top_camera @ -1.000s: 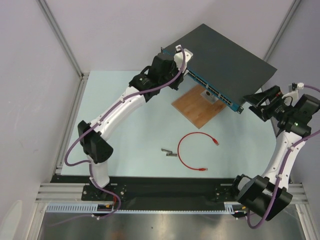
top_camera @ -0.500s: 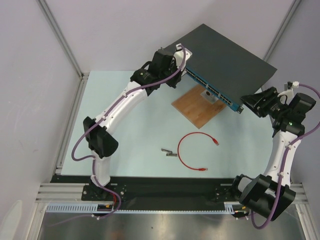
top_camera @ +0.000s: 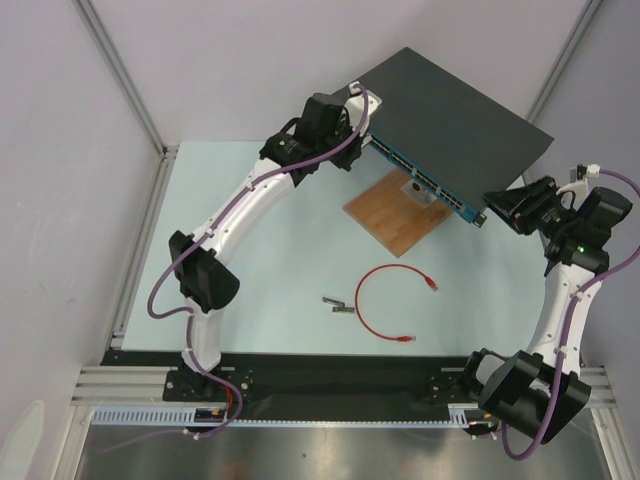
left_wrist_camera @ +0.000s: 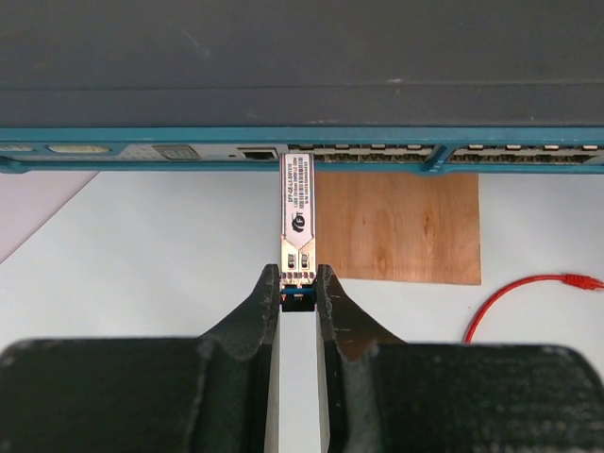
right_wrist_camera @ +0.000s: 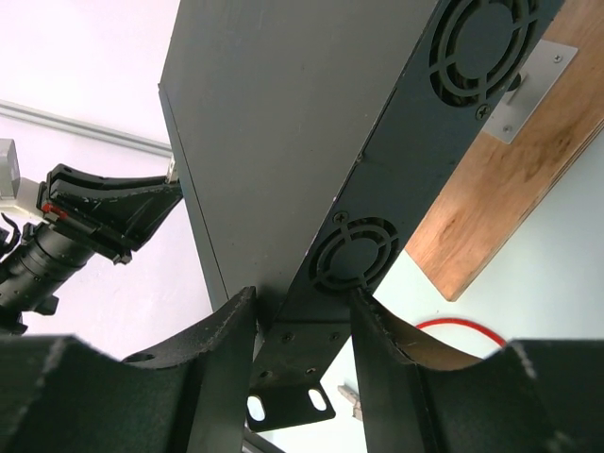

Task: Insert the plug into the switch port

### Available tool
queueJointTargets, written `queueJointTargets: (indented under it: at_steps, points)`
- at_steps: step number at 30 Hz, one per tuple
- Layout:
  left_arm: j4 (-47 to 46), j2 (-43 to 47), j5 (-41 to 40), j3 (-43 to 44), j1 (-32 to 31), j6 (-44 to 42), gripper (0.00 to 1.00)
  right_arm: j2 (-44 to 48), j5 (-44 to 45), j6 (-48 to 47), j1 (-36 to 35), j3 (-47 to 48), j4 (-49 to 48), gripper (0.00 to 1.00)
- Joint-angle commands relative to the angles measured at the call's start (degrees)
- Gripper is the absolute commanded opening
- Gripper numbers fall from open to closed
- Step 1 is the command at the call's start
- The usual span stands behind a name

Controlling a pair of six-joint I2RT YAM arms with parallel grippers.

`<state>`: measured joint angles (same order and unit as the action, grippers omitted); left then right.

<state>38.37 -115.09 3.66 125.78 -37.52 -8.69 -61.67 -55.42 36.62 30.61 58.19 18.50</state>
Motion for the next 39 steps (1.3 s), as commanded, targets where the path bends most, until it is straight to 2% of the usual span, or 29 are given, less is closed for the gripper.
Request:
queueJointTargets:
  at_steps: [1,9,39]
  points:
    - [-1.1,-0.6,1.4,3.5,0.8,-0.6,0.0,-0.3,-0.1,0.6,-2.7,-0.3,-5.6,0.08]
    - [-1.2,-1.2,2.6,3.9,0.9,-0.1,0.0,-0.4,0.0,0.4,-3.4,-0.3,-5.8,0.0]
    - [-2.7,-2.8,5.8,7.4,0.8,2.4,0.0,-0.5,0.2,-0.4,-4.6,-0.5,-6.1,0.0]
